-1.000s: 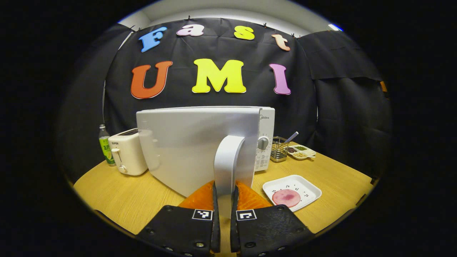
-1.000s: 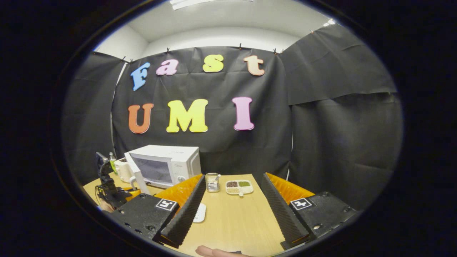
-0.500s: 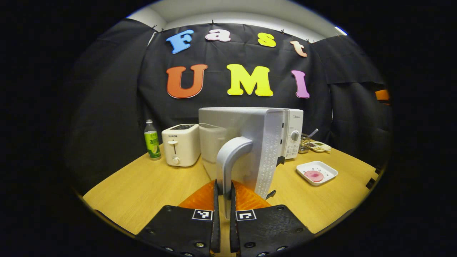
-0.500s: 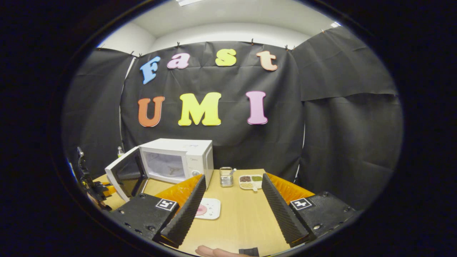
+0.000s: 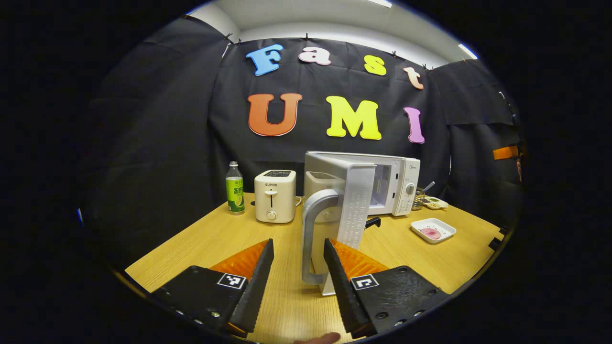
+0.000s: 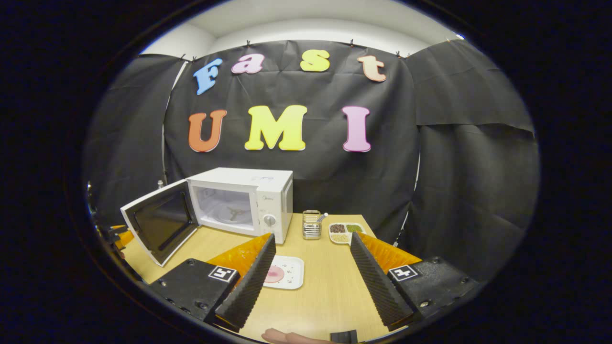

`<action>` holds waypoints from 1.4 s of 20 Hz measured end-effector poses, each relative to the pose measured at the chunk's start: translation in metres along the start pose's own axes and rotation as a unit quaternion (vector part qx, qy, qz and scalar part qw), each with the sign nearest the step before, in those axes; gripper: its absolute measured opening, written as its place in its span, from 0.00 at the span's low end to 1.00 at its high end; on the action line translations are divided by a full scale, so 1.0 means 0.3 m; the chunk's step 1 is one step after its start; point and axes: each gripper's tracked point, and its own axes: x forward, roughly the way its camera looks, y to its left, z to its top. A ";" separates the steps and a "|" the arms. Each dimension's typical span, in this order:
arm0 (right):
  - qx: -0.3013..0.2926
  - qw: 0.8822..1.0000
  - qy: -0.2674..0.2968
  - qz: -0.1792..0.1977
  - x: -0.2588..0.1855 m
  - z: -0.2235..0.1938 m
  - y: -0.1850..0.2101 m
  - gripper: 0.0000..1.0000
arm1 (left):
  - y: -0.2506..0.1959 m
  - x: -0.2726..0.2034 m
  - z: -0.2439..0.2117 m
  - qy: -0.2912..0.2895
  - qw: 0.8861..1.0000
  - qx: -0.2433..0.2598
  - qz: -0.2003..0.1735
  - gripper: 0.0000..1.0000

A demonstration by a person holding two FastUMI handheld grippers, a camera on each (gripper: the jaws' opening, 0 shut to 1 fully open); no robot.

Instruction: Open the microwave oven with the left hand, put the food in, and close the microwave oven.

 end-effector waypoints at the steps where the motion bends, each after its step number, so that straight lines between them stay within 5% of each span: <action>1: -0.001 1.000 0.013 0.003 0.033 -0.013 0.000 1.00 | 0.006 -0.034 0.032 -0.007 1.000 0.004 0.012 0.69; 4: -0.006 0.998 0.059 0.021 0.146 -0.062 0.006 0.92 | -0.024 -0.124 0.132 -0.026 0.999 0.012 0.041 0.92; 6: -0.008 0.994 0.100 0.038 0.229 -0.122 0.007 1.00 | -0.082 -0.165 0.216 -0.039 0.998 -0.004 0.040 0.92; 8: -0.007 0.986 0.154 0.059 0.315 -0.197 0.011 0.92 | -0.140 -0.204 0.309 -0.056 0.998 -0.022 0.037 0.92; 9: -0.001 0.981 0.182 0.069 0.362 -0.230 0.012 1.00 | -0.167 -0.219 0.363 -0.068 0.997 -0.026 0.034 0.92; 16: 0.037 0.917 0.370 0.145 0.552 -0.542 0.039 0.92 | -0.371 -0.240 0.597 -0.122 0.992 -0.014 0.020 0.92; 17: 0.038 0.910 0.383 0.152 0.585 -0.574 0.051 0.79 | -0.407 -0.234 0.606 -0.122 0.992 -0.008 0.011 0.92; 18: 0.041 0.903 0.397 0.156 0.608 -0.604 0.054 0.87 | -0.432 -0.224 0.609 -0.122 0.993 0.001 0.009 0.91; 19: 0.048 0.896 0.412 0.161 0.626 -0.631 0.060 0.85 | -0.444 -0.220 0.617 -0.123 0.992 0.009 0.009 0.92; 21: 0.062 0.877 0.443 0.173 0.653 -0.690 0.084 0.76 | -0.483 -0.207 0.630 -0.123 0.992 0.025 0.007 0.92; 22: 0.063 0.872 0.455 0.171 0.669 -0.713 0.086 0.57 | -0.500 -0.202 0.639 -0.126 0.992 0.030 0.006 0.92; 23: 0.059 0.866 0.465 0.172 0.682 -0.737 0.087 0.64 | -0.520 -0.204 0.645 -0.129 0.991 0.034 0.001 0.92; 24: 0.057 0.859 0.477 0.175 0.689 -0.756 0.091 0.43 | -0.538 -0.204 0.648 -0.127 0.991 0.037 -0.005 0.92; 25: 0.063 0.846 0.496 0.188 0.681 -0.765 0.111 0.40 | -0.550 -0.199 0.641 -0.124 0.992 0.038 -0.010 0.92; 26: 0.077 0.844 0.495 0.192 0.690 -0.745 0.120 0.44 | -0.559 -0.199 0.646 -0.125 0.991 0.039 -0.012 0.92; 27: 0.094 0.827 0.521 0.190 0.695 -0.769 0.124 0.42 | -0.560 -0.198 0.649 -0.126 0.991 0.040 -0.011 0.92; 28: 0.094 0.824 0.528 0.180 0.718 -0.772 0.107 0.26 | -0.566 -0.200 0.649 -0.125 0.991 0.042 -0.012 0.93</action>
